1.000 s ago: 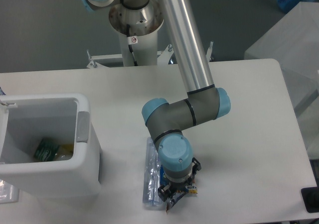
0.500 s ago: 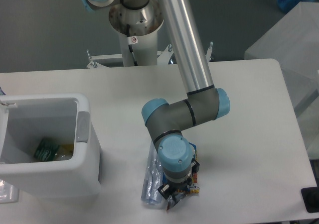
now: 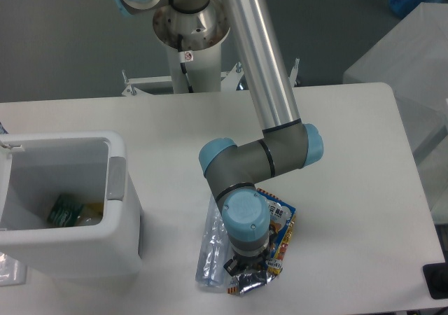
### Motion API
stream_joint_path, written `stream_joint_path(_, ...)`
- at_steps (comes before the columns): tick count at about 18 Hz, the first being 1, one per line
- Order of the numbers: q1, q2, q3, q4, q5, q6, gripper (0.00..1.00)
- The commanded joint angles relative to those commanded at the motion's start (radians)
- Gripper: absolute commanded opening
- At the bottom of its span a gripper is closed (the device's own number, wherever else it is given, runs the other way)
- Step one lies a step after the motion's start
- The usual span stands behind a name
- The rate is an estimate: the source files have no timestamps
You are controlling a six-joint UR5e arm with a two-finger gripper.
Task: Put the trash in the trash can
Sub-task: 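Close the gripper on the snack wrapper and lift it, then carry the held wrapper over the white trash bin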
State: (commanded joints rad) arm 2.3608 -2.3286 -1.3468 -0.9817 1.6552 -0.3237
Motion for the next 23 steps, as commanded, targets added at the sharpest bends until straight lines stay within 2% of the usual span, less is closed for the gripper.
stream_joint_path(1,0.000,0.000,0.000,-0.002,0.000,0.000,0.00)
stream_joint_path(10,0.011,0.034,-0.002,-0.003,-0.006,0.012,0.00)
stream_joint_path(14,0.028,0.077,0.000,0.006,-0.006,0.023,0.00)
stream_joint_path(17,0.055,0.133,0.009,0.012,-0.020,0.021,0.00)
stream_joint_path(23,0.126,0.222,0.061,0.020,-0.179,0.015,0.00)
